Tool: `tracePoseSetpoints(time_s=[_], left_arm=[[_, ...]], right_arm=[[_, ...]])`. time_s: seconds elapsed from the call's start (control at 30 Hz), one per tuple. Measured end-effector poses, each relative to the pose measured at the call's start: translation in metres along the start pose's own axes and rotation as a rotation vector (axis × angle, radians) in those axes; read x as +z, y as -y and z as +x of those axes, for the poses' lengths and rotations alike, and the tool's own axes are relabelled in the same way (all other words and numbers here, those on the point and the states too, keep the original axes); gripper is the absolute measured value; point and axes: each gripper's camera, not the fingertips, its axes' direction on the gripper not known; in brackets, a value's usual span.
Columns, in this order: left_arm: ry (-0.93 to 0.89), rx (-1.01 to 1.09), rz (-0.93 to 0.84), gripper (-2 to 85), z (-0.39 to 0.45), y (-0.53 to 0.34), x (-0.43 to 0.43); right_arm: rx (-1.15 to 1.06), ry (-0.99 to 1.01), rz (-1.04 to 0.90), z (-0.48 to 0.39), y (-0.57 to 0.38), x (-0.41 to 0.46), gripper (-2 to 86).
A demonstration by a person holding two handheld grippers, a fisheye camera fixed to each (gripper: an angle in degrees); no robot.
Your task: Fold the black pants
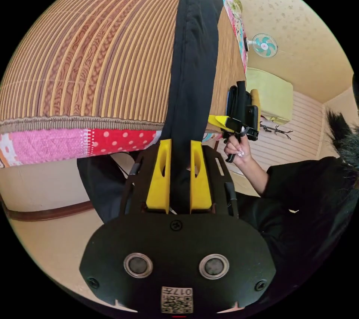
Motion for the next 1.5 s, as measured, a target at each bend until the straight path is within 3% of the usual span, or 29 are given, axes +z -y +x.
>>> tracePoseSetpoints(time_s=[0.07,0.17,0.3,0.37,0.5,0.63,0.77,0.9,1.0,1.07,1.17,1.3,1.5], left_arm=[[-0.149,0.075,-0.006,3.8,0.004,-0.005,0.011],[-0.396,0.124,0.031,2.8,0.003,-0.020,0.024],[-0.047,-0.037,-0.021,2.5,-0.012,-0.040,0.047],[-0.028,-0.055,-0.015,3.0,-0.012,-0.044,0.048],[0.118,0.002,0.160,6.5,0.022,-0.048,-0.005],[-0.018,0.035,0.220,15.2,0.028,-0.015,-0.028],[-0.138,0.043,0.205,19.6,0.016,0.063,-0.012],[-0.132,0.024,0.022,11.7,0.020,0.134,0.024],[-0.101,0.038,-0.035,6.9,0.034,0.133,0.040],[-0.134,0.134,0.028,5.8,0.058,0.108,0.031],[-0.329,0.347,0.150,5.3,0.118,0.047,-0.002],[-0.256,0.714,0.239,5.2,0.265,-0.058,-0.051],[-0.169,1.046,0.439,5.5,0.444,-0.179,-0.111]], right_arm=[[-0.035,0.064,-0.150,-0.003,0.000,0.028,5.6],[-0.112,0.029,-0.095,-0.024,-0.020,0.013,3.9],[-0.042,-0.142,-0.110,-0.012,-0.035,0.009,3.9],[-0.058,-0.153,-0.177,-0.009,-0.034,0.010,4.9],[-0.079,-0.078,-0.035,-0.009,-0.022,-0.042,7.7],[0.010,0.027,0.106,0.036,0.025,-0.087,13.6],[0.021,0.342,0.133,0.085,0.104,-0.095,14.9],[0.028,0.425,0.030,0.093,0.163,-0.077,10.1],[0.034,0.401,-0.125,0.077,0.176,-0.058,6.2],[-0.056,0.449,-0.061,0.050,0.152,-0.078,4.4],[-0.205,0.597,0.059,-0.007,0.095,-0.120,3.2],[-0.455,0.604,0.109,-0.124,0.017,-0.170,2.4],[-0.893,0.483,0.237,-0.315,-0.083,-0.260,1.4]])
